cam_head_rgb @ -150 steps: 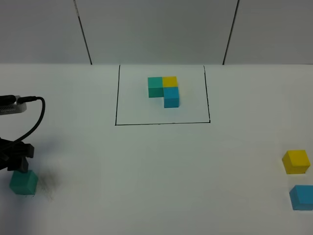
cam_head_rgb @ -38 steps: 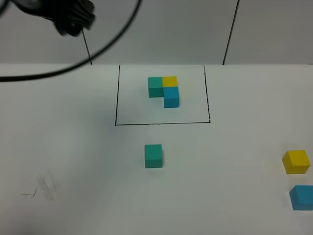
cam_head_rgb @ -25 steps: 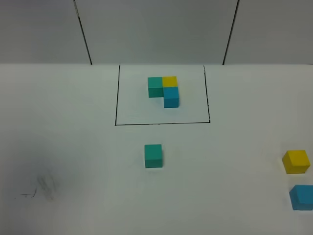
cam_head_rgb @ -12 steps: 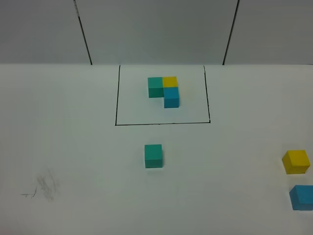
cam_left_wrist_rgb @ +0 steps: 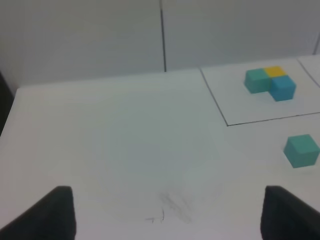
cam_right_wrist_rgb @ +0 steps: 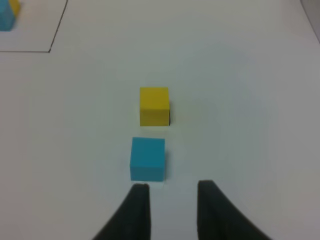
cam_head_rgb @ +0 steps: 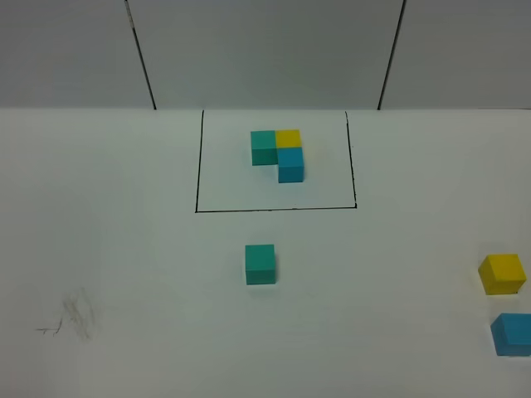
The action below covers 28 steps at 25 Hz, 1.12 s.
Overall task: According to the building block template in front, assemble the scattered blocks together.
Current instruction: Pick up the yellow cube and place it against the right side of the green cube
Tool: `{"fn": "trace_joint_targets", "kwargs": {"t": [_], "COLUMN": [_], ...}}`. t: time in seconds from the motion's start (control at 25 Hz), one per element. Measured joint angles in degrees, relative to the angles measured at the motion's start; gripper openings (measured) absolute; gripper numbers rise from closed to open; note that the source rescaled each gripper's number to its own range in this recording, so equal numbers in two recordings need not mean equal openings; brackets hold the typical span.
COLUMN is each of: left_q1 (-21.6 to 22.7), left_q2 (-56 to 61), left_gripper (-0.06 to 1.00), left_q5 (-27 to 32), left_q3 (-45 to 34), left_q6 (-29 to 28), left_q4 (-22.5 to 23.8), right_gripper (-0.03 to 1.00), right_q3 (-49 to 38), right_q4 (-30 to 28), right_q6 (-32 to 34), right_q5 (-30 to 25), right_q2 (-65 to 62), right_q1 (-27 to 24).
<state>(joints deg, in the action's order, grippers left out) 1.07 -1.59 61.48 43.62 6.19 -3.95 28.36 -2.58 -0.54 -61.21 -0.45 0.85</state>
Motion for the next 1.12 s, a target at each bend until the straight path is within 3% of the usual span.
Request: {"fn": "trace_joint_targets", "kwargs": {"t": [0.2,0.44,1.12], "left_q1": [4.53,4.69,4.69], "left_q2": [1.95,2.02,2.02], "left_gripper": [0.65,0.65,0.64], "left_q5": [-1.45,-1.21,-0.47], "left_q3": [-7.43,-13.91,-14.59], "left_q6": [-2.6,-6.19,-6.19], "left_q4": [-0.25,-0.07,0.05], "right_gripper": [0.0,0.0,0.0], "right_q3": [0.0,0.0,0.0], "right_q4": [0.0,0.0,0.0], "right_q6": [0.0,0.0,0.0], "right_q5": [0.0,0.0,0.0], "right_q2": [0.0,0.0,0.0], "right_q1": [0.0,0.0,0.0]}}
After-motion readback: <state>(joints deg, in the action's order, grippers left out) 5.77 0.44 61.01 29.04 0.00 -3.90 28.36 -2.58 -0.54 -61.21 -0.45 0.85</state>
